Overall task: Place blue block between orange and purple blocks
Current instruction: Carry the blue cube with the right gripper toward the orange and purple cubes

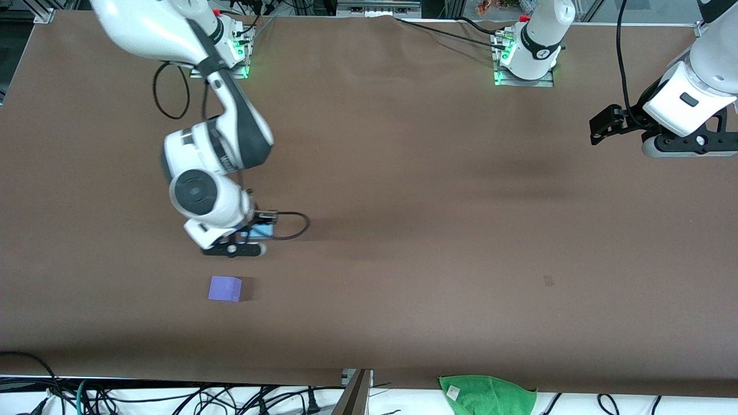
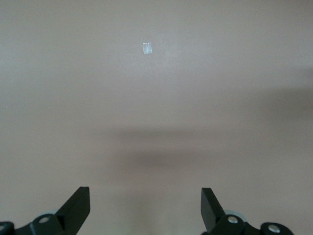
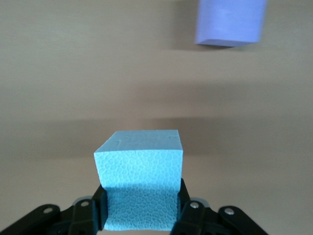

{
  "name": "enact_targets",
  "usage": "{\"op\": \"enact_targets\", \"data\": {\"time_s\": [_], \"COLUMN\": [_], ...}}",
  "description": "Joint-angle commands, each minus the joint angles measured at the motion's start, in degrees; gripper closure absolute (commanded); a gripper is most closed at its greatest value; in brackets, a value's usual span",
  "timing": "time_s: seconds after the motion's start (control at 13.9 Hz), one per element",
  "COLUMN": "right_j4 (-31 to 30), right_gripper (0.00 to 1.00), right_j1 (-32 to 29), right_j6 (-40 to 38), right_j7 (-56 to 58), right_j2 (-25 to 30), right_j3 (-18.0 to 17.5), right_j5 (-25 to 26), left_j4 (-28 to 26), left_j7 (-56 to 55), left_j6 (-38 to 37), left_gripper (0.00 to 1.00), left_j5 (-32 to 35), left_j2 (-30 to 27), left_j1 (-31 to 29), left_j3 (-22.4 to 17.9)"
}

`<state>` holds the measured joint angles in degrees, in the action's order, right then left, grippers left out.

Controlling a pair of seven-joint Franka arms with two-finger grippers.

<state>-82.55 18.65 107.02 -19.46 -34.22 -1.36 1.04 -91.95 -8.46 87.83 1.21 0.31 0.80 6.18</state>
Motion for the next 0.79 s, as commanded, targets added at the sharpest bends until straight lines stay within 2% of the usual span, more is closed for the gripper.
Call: {"op": "enact_targets", "data": {"time_s": [0.0,0.14,0.43,0.72], "right_j4": [-3.5,-5.1,-8.7,-19.3], "right_gripper": [0.56,0.56,0.56,0.56], "right_j1": [-4.0,-6.2,-6.3,-6.5], "right_j6": [-0.7,-0.6,0.7,10.1], "right_j7": [5.6,7.0,6.9,6.7], "right_j2": [1.7,1.7,2.0,5.4], "right_j3": [-0.7,-0.7,0.0,0.0], "right_j5": [-0.2,-0.2,-0.2,-0.5], "left_j4": [-0.2,-0.2,-0.3,-0.3], "left_j7": [1.3,1.3,1.3,1.3], "left_j6": [0.2,0.2,0.2,0.2], "left_gripper": [0.0,0.0,0.0,0.0], "left_j5": [-0.2,-0.3,-0.3,-0.3], "left_j2": [-0.8,-0.8,-0.8,-0.8], "left_j1": [0.1,0.1,0.0,0.1], "left_j3": [-0.1,-0.1,-0.1,-0.1]}}
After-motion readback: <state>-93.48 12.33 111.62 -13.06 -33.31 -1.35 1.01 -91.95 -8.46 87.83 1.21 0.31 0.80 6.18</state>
